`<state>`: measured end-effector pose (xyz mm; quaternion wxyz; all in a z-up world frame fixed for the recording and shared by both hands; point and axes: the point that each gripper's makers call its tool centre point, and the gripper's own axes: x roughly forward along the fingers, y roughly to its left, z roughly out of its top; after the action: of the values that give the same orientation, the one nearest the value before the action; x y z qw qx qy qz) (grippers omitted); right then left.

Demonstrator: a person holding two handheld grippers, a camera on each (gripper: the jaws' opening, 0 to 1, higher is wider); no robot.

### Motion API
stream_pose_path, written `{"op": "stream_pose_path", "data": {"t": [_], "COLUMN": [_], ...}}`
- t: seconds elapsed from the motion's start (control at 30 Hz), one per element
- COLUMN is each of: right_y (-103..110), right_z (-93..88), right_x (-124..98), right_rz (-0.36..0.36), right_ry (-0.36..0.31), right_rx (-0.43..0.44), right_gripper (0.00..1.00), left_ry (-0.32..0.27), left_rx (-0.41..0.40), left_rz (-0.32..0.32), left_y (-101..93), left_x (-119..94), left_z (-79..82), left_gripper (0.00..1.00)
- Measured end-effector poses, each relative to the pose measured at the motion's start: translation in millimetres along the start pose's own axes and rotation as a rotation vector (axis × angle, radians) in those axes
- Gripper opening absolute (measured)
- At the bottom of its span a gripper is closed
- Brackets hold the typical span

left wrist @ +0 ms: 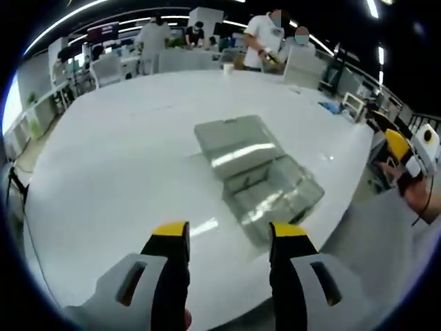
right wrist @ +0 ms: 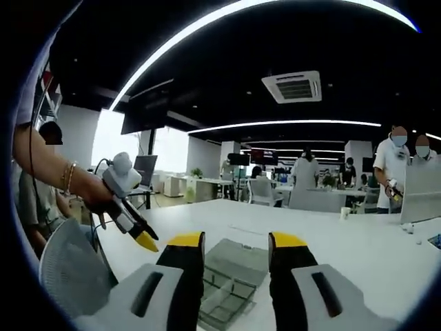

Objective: Insert the divider into the dual guide fixture by aligning both edges with the guide slots and pushing it downward to the bottom, including one-sided entry, uneven engagement, binding, and posture correction.

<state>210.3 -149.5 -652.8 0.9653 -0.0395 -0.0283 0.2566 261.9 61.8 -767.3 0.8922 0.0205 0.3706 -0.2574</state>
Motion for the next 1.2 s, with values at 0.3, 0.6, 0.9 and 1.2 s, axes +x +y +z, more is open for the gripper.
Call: {"op": "stream_pose_path", "data": {"t": [0.3, 0.6, 0.9, 1.2], "right_y": [-2.8, -4.3, -7.4, -9.6], "right_z": [0.8, -0.5, -0.8, 0.9], "right_x": [-1.1, -1.7, -2.9, -4.0], "right_rz": [-0.007, -0.014, -0.026, -0.032], "right_ry": [-0.01, -0.004, -0.005, -0.013], "right_rx": [0.013, 0.014, 0.022, 0.029], "right_gripper": [0.32, 0.31, 0.29, 0.29], "left_ry": [0.048, 0.117, 0.184, 0.276], "left_rx": [-0.042, -0.088, -0.129, -0.224], "left_rz": [0.04, 0.094, 0.119, 0.139], "left_y": [4.3, 13.4, 19.5, 24.7], "left_x": [15.1, 26.4, 40.8, 50.8], "left_z": [-3.0, -9.5, -10.1, -24.6], "left_gripper": [0.41, 0.42, 0.42, 0.42]}}
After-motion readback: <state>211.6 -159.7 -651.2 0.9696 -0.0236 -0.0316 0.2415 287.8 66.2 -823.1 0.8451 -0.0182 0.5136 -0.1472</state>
